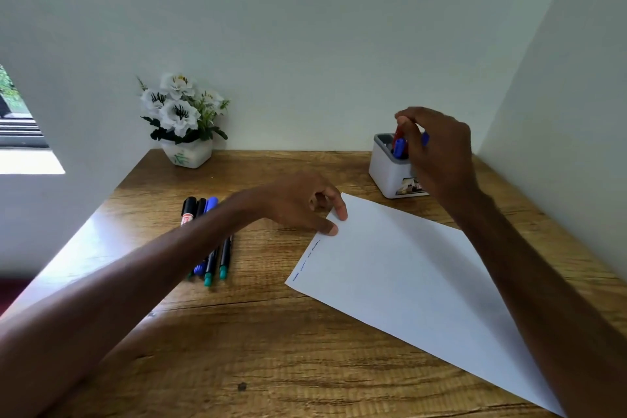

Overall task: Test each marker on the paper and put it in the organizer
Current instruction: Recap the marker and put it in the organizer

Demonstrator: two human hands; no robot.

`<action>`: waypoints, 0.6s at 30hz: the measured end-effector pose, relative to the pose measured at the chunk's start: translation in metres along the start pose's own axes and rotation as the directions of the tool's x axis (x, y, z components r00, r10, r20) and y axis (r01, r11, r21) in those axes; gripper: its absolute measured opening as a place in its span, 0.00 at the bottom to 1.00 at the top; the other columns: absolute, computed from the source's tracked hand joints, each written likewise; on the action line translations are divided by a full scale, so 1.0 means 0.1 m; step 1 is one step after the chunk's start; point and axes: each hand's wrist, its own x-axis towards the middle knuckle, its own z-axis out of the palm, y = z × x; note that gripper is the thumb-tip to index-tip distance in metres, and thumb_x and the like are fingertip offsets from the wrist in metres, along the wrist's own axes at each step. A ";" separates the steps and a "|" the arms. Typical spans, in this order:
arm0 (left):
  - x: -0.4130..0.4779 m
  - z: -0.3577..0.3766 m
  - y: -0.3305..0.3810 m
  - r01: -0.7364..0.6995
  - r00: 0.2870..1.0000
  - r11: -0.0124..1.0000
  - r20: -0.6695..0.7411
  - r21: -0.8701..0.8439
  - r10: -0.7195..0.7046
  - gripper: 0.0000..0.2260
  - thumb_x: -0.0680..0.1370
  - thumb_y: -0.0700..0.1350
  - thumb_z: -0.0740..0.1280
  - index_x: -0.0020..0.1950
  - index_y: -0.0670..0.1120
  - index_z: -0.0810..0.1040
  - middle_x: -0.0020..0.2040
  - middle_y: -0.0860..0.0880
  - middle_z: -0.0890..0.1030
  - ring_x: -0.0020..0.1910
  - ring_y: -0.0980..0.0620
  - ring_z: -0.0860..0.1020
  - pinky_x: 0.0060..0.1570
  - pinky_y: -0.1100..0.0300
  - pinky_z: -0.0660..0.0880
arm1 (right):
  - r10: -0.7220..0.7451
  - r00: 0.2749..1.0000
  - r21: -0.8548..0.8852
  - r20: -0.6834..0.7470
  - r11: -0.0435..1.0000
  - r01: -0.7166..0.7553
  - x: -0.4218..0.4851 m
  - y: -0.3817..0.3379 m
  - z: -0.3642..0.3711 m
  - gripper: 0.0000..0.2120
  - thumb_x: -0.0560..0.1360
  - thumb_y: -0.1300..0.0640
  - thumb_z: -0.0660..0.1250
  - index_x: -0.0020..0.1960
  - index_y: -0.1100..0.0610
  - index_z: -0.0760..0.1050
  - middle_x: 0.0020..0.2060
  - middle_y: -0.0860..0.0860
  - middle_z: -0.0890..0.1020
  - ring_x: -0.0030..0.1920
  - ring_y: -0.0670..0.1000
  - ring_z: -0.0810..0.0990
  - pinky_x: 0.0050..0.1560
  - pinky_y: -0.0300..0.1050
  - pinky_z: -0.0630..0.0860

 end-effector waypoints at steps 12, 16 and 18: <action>-0.15 -0.27 0.03 0.094 0.985 0.995 -0.144 0.015 -0.091 0.06 0.76 0.47 0.75 0.49 0.57 0.82 0.46 0.62 0.82 0.43 0.64 0.79 0.47 0.63 0.78 | -0.398 0.915 0.106 -0.067 0.909 0.404 -0.35 -0.78 0.23 0.04 0.76 0.68 0.71 0.50 0.66 0.84 0.50 0.60 0.87 0.55 0.60 0.84 0.63 0.51 0.77; -0.33 -0.47 -0.10 0.117 0.955 0.991 -0.266 -0.063 -0.130 0.04 0.77 0.42 0.74 0.49 0.50 0.86 0.45 0.55 0.86 0.42 0.60 0.82 0.47 0.63 0.78 | -0.545 0.767 0.372 0.339 0.826 0.423 -0.60 -1.14 0.39 0.05 0.77 0.61 0.71 0.48 0.61 0.85 0.42 0.55 0.87 0.43 0.53 0.85 0.55 0.47 0.80; -0.39 -0.50 -0.16 0.132 0.934 0.987 -0.322 -0.096 -0.156 0.05 0.77 0.43 0.75 0.52 0.47 0.88 0.46 0.54 0.87 0.44 0.60 0.83 0.47 0.67 0.77 | -0.575 0.649 0.414 0.499 0.816 0.404 -0.69 -1.26 0.51 0.08 0.77 0.62 0.68 0.52 0.59 0.85 0.42 0.54 0.87 0.42 0.54 0.84 0.47 0.52 0.81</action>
